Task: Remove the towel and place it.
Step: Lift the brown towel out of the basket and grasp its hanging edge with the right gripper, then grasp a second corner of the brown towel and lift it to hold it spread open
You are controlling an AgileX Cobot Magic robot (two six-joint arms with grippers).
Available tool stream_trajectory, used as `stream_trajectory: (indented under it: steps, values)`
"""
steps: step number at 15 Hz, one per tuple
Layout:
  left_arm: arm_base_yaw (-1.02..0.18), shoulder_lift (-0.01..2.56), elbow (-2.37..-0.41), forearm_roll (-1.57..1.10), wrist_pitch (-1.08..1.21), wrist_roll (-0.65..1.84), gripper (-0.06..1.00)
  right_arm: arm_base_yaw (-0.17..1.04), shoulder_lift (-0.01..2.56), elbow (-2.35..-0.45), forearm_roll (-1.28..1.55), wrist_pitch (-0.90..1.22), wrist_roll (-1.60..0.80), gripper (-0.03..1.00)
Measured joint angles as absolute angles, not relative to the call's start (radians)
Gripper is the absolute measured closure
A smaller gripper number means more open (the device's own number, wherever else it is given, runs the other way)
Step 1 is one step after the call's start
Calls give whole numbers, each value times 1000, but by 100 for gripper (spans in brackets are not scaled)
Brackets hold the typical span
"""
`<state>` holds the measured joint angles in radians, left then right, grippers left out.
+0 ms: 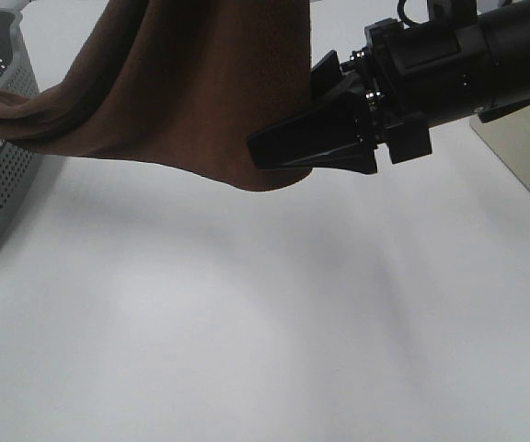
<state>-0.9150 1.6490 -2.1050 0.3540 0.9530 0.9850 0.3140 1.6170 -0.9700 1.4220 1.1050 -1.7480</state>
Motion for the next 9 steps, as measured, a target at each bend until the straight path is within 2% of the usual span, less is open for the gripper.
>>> stream_trajectory:
  steps: [6, 9]
  values:
    - [-915, 1649, -2105, 379, 979, 976, 94, 314, 1614, -970, 1418, 1071, -1692, 84]
    - [-915, 1649, -2105, 396, 1030, 949, 94, 314, 1612, -980, 1376, 1113, -1662, 96]
